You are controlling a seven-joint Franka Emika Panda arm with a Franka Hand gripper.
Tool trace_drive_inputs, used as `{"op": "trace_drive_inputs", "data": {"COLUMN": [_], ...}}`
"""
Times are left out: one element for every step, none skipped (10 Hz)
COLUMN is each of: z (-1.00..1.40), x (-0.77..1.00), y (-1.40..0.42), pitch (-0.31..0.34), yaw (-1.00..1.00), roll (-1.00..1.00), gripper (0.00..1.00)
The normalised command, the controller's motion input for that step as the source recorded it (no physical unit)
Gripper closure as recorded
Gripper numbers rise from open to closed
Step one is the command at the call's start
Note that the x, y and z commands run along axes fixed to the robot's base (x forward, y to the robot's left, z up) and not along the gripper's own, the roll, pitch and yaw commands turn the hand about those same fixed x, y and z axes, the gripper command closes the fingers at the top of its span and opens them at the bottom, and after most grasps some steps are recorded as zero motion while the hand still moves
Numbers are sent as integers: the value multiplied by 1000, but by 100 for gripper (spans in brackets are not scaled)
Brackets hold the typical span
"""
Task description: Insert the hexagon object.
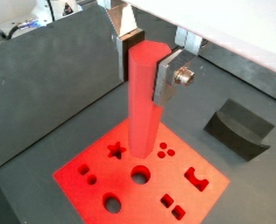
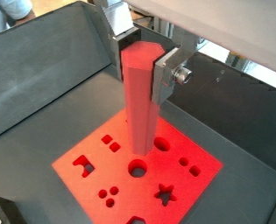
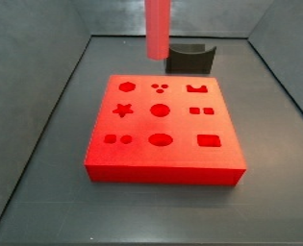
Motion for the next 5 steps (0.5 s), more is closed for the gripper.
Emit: {"op": "trace_drive_inputs", "data": {"z": [-163,-337,-411,-417,-451], "x": [-43,-46,-114,-83,-74], "y": [391,743,797,706,611], "pitch": [0,-13,-39,-67,-83], "yaw": [26,0,0,0,0], "roll": [43,0,0,0,0], "gripper": [100,100,100,100,100]}}
